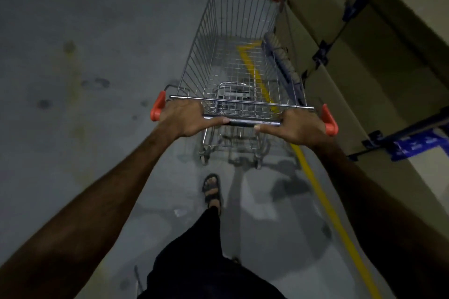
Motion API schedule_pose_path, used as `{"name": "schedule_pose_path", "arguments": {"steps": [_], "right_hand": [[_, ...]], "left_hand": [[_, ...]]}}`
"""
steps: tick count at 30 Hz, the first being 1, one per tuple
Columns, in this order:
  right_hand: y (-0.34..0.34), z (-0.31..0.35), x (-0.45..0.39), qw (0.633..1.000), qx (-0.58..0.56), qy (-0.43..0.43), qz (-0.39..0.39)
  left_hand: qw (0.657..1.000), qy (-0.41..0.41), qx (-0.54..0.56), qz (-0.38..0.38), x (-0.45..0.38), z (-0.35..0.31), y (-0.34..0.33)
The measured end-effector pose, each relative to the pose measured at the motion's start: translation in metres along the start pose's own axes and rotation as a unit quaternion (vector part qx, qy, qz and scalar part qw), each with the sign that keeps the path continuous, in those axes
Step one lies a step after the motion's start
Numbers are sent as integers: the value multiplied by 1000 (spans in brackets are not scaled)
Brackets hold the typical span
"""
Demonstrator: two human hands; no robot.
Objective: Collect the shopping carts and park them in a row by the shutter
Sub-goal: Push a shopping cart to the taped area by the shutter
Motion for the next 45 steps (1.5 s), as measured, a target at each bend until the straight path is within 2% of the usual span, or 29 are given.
{"name": "schedule_pose_path", "arguments": {"steps": [8,17,22,26,31,34,36,43,45], "right_hand": [[50,-8,-175,1000,10,10,-18],[77,-31,-371,999,35,14,-14],[92,-44,-486,999,31,34,-11],[110,-55,-591,998,23,38,-38],[138,-60,-714,998,-5,65,-14],[165,-58,-775,995,10,91,-25],[175,-55,-815,995,14,100,-4],[184,-62,-975,995,51,66,46],[190,-65,-1029,996,53,60,25]], "left_hand": [[1000,1,16,-10,-170,58,24],[999,-9,47,-9,-351,112,50],[999,10,34,-24,-459,149,59],[999,30,33,-29,-549,177,80],[998,59,33,-9,-658,212,101],[997,70,37,-14,-721,236,107],[996,72,44,-13,-759,252,110],[997,64,45,-21,-893,302,136],[997,67,28,-22,-941,325,140]]}}
Point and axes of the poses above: each hand's wrist, its own x-axis away from the middle knuckle, its own y-axis out of the back of the hand, z = x × y, the point moved 9 cm from there along -x, towards the middle knuckle, and after that the axes turned 8 degrees about -z, right-handed, at the moved point
